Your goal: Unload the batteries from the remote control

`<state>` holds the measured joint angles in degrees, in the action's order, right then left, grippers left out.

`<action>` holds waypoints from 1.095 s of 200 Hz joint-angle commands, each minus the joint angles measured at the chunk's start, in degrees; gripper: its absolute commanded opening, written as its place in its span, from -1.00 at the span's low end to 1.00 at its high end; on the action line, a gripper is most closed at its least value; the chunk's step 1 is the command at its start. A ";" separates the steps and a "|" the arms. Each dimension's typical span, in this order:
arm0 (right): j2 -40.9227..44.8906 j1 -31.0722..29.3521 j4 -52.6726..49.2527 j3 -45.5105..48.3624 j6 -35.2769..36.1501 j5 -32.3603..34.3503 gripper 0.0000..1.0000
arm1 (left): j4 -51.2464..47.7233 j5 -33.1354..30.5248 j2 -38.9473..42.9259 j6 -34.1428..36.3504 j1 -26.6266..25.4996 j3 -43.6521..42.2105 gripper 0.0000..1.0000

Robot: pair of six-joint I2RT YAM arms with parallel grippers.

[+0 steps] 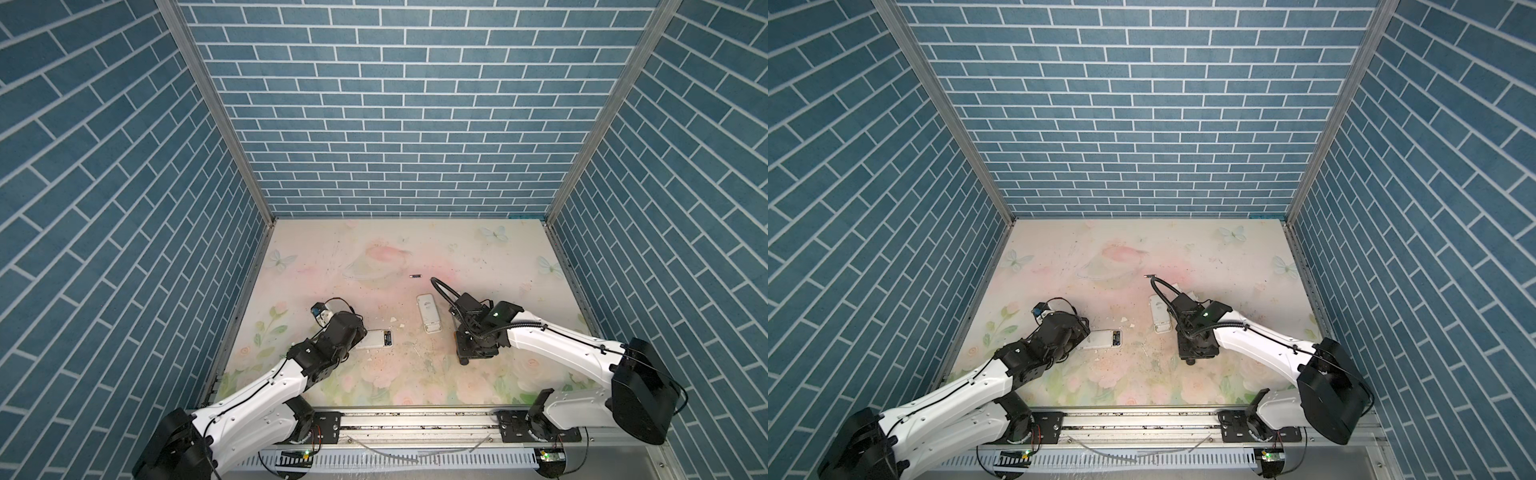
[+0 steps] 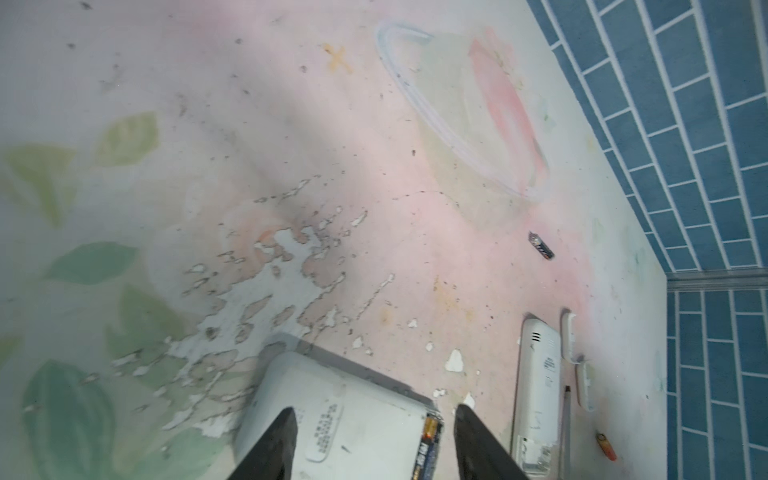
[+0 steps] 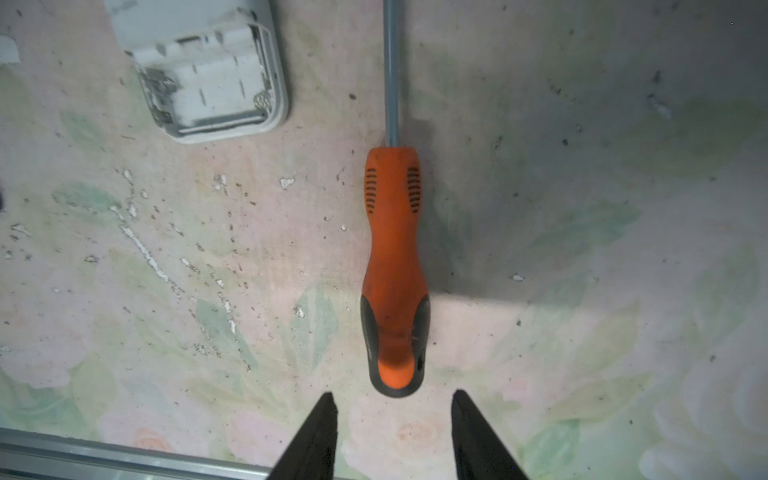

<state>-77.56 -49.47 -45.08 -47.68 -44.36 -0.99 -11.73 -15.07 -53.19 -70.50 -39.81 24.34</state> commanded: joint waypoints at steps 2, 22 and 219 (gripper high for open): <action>-1.72 -0.46 4.73 2.25 -3.44 -0.48 -0.06 | 1.86 2.31 -1.38 2.56 -0.27 1.99 0.23; -4.22 -0.55 6.82 2.59 -3.71 -0.28 -0.06 | 2.18 3.01 -2.39 2.95 -0.26 3.23 0.23; 8.78 -0.64 -4.67 -7.54 8.51 -7.39 -1.00 | 31.33 31.54 -28.34 2.16 1.02 13.87 0.25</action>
<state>-70.13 -49.84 -44.99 -50.30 -39.86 -3.73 9.28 8.56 -78.22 -68.55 -38.72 34.63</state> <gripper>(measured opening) 0.321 0.625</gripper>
